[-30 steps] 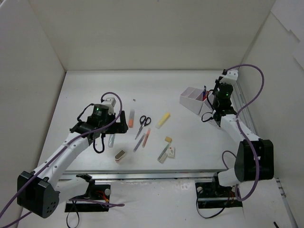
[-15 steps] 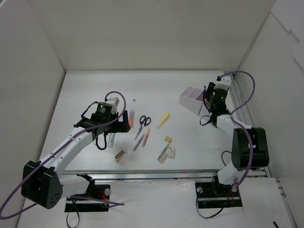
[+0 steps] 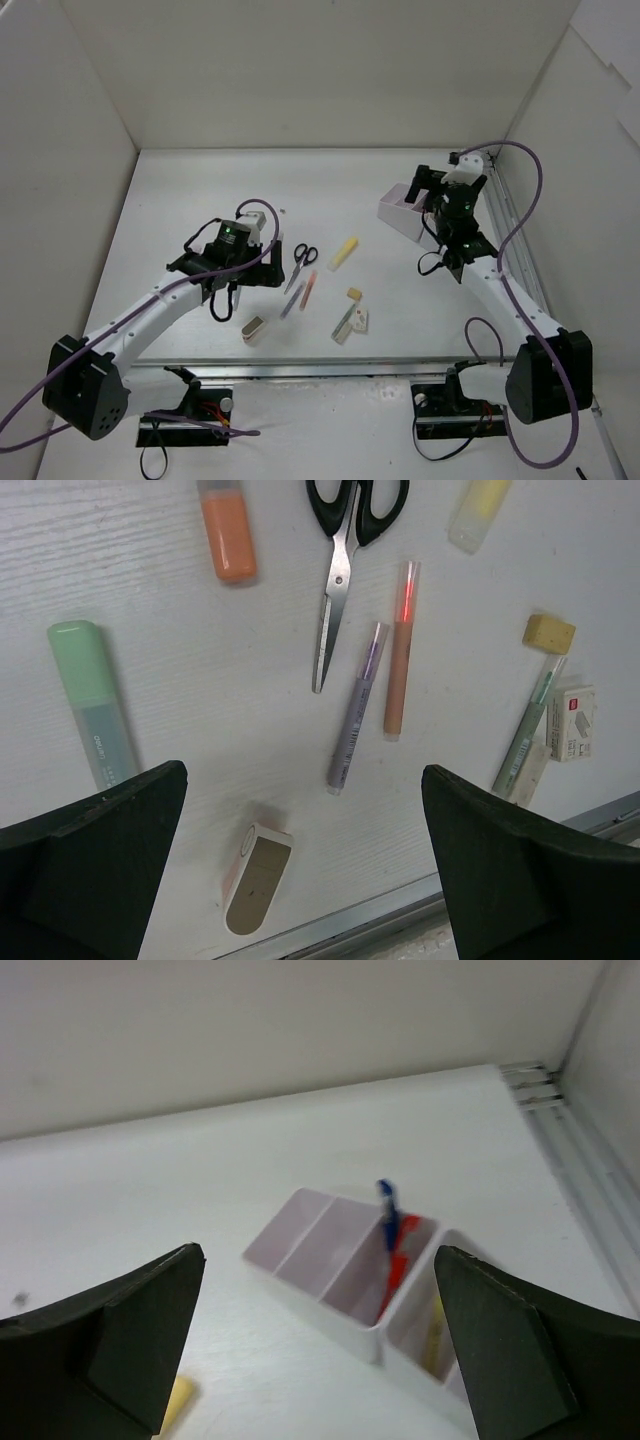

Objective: Sort the stationery into containers
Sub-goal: Place the pen in the storage box, then pick up the pen from the center of the board.

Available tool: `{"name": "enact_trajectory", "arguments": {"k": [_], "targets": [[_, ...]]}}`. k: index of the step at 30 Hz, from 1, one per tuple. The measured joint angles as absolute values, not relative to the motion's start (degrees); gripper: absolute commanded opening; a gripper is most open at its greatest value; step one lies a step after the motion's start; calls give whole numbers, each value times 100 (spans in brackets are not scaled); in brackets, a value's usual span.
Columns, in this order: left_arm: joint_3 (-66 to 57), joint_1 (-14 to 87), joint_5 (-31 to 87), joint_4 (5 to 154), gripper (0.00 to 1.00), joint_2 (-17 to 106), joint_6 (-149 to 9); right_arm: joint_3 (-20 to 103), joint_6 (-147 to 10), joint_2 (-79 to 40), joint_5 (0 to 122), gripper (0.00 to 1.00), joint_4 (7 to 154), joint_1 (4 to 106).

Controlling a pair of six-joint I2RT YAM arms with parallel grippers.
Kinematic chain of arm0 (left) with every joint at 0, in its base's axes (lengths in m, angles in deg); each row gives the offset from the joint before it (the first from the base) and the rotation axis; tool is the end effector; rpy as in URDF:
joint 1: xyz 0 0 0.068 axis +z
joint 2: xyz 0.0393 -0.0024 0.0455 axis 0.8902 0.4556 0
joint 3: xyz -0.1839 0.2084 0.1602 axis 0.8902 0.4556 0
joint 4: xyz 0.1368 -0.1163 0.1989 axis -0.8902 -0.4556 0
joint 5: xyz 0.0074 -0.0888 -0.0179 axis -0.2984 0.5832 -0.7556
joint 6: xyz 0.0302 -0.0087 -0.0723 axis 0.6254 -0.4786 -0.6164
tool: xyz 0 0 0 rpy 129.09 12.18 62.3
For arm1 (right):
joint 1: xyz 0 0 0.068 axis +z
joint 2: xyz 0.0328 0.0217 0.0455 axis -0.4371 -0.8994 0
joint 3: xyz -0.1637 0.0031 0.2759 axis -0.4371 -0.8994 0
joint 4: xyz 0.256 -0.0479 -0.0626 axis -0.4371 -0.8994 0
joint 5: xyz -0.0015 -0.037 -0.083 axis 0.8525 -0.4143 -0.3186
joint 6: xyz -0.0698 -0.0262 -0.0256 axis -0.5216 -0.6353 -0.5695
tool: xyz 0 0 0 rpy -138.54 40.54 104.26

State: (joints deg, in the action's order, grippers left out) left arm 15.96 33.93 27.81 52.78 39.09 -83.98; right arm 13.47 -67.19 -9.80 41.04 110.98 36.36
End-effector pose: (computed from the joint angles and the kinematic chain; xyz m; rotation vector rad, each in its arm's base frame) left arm 0.2341 -0.1403 0.2891 0.1375 2.4009 -0.6286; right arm 0.3119 0.0431 0.3791 0.1383 1.4617 0.1063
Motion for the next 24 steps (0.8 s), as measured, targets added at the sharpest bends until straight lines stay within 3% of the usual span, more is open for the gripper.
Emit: {"name": "enact_trajectory", "arguments": {"k": [6,13,20,24], "targets": [[1878,3364,2680,5304,99,3419,-8466,1902,-6302,-1015,4104,98,9371,5196],[2221,3321,2403,5101,100,2587,-8737,2365,-5239,-2368,4121,98,8250,6750],[2540,3253,2156,4788,99,1916,-9048,3093,-4262,-3981,3826,97,7868,7546],[2676,3246,1963,4653,100,1647,-9203,3395,-3889,-4442,3664,91,7787,7688]]}}
